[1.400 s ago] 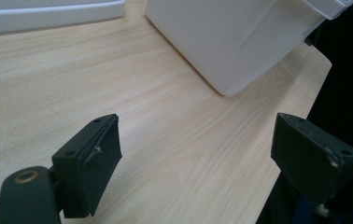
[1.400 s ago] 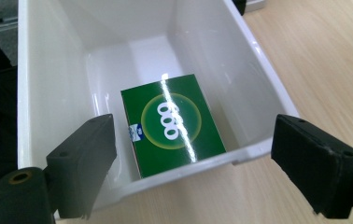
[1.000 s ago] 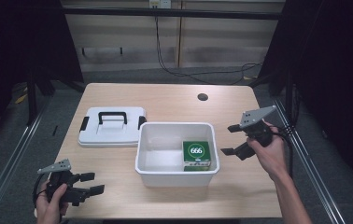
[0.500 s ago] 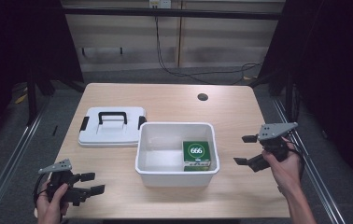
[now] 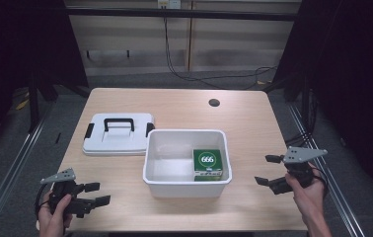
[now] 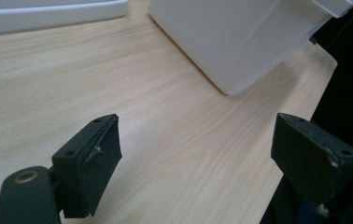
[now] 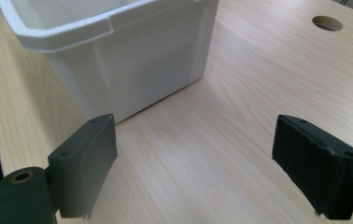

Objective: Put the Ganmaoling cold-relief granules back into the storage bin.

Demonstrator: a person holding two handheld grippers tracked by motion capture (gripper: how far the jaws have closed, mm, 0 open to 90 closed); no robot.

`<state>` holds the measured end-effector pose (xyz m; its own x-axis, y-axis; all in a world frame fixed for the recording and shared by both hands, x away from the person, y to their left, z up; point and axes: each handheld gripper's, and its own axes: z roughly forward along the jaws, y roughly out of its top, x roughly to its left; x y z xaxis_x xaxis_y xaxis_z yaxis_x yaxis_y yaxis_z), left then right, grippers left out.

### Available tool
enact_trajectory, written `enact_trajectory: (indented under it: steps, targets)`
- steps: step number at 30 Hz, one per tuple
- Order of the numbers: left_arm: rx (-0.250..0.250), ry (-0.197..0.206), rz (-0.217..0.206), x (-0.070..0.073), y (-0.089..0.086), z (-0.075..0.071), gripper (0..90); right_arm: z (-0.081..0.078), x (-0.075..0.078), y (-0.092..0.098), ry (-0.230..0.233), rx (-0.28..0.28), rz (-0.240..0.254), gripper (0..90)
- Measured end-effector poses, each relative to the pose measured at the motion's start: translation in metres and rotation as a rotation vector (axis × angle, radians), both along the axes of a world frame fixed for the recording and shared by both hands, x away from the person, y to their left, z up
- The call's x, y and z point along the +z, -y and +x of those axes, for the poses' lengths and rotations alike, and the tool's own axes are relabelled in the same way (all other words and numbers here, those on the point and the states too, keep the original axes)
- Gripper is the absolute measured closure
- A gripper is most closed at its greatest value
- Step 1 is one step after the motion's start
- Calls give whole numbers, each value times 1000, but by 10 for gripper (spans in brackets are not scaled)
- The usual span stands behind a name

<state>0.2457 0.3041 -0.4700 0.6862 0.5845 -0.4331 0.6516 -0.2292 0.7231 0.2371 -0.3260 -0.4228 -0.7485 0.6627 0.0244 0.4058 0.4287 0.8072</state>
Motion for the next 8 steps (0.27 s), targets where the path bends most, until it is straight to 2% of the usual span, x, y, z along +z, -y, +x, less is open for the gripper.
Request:
enact_trajectory:
  steps: [1, 3, 8]
  targets:
    - [0, -1, 0, 0, 0, 0, 160, -1, -9, 2, -25, -3, 7, 135]
    - [-3, 5, 1, 1, 0, 0, 160, -1, -14, 4, -41, 1, -1, 135]
    - [-4, 4, -1, 1, -1, 0, 160, -1, -23, 10, -40, -35, 12, 133]
